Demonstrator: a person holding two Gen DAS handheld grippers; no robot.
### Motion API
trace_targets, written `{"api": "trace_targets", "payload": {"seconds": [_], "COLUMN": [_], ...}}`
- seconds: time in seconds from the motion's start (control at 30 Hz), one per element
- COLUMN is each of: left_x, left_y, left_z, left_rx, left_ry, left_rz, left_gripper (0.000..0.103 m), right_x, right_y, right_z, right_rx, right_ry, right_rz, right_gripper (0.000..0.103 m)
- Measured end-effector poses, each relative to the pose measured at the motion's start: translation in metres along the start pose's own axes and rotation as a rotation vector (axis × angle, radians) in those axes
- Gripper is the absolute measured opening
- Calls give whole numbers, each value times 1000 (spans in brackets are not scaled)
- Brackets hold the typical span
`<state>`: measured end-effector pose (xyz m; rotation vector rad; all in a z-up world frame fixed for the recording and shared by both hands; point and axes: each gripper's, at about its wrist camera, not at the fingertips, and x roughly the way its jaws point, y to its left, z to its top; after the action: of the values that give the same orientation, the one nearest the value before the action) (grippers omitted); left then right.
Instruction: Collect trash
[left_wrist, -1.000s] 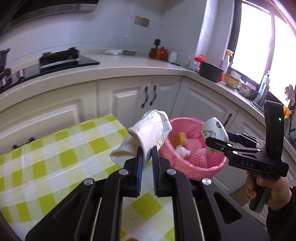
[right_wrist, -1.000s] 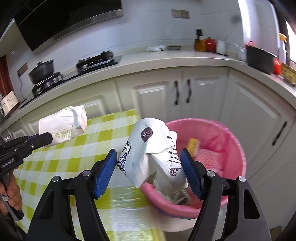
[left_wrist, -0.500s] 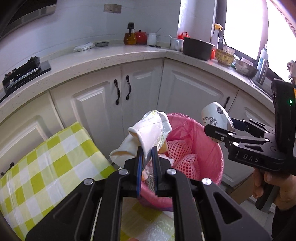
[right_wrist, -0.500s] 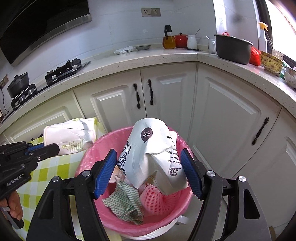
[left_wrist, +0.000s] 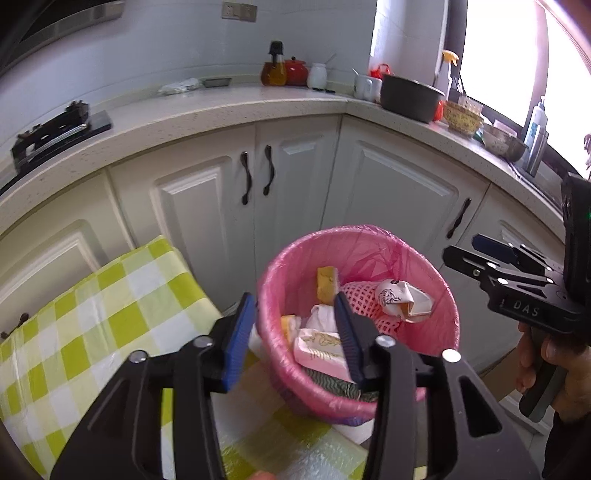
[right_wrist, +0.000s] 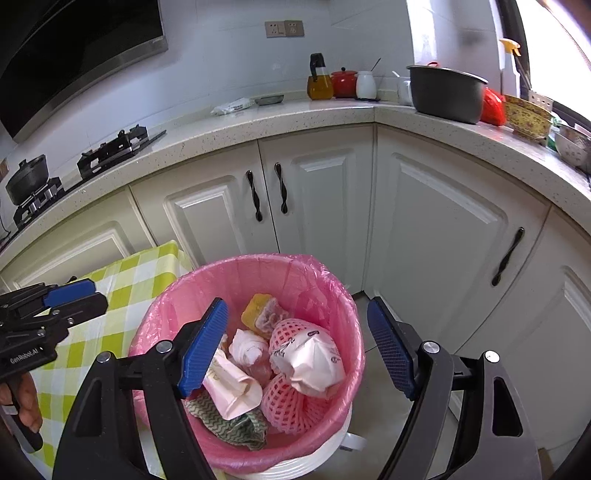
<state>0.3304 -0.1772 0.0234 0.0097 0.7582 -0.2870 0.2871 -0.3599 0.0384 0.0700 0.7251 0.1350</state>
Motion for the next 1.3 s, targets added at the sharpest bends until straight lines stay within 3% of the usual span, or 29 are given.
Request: {"api": "trace_targets", "payload": {"seconds": [0.17,0.33,0.47,0.7,1.3], "left_x": [-54,-112,-137,-144,-124], "left_y": [14,28,26,16,12], "left_z": [-31,-69,-91,-112,-96], "left_rx": [-39,-91,-46,24,66], "left_ry": [-49,-95,-86,-67,-82], "left_rz": [-12,-58,-46,-94,-86], "left_gripper": [84,97,98,98,98], "right_x": [-44,-88,-112,-138,-128], "right_y": [13,44,63,85,83], "right_z": [-21,-58,-84,-107,-102], "right_rx": [7,-15,-17,1,20], "right_ry": [-60,-96,-90,-77,-64], "right_rz": [-14,-15,0,10,20], "right_gripper": [81,84,85,85,85]}}
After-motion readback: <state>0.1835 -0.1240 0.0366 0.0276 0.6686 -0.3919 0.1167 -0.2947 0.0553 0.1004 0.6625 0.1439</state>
